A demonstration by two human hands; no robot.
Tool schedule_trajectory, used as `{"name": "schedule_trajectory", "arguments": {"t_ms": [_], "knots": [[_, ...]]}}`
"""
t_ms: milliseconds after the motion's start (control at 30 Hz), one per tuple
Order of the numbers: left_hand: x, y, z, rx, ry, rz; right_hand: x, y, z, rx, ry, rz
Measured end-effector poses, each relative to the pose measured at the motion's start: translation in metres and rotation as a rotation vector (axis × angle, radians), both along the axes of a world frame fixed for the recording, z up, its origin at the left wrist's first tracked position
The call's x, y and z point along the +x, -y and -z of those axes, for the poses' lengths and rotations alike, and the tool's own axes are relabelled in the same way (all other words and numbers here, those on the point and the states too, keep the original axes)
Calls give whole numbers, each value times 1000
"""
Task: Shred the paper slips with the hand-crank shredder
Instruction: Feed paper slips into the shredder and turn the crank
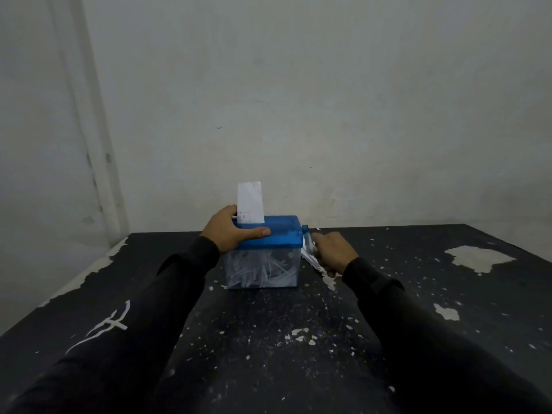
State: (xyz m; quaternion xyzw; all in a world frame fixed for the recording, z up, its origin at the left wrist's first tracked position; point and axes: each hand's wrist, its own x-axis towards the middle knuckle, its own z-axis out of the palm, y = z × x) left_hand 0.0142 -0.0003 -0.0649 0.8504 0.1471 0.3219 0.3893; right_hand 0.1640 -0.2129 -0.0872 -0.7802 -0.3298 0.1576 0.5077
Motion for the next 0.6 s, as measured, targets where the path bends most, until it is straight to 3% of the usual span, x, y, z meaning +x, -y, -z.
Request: {"name": "schedule_trajectory", "arguments": {"t_ms": [133,233,500,600], "knots": [[2,-6,2,16,-8,-5,-11,5,-40,240,-166,-50],[2,-11,4,13,-20,-3,2,-1,-54,225,-174,-89],[4,-12,7,-1,-11,-7,42,-42,-33,260,57,155],[4,-13,8,1,-6,-3,43,-45,-12,146,186,209]]}}
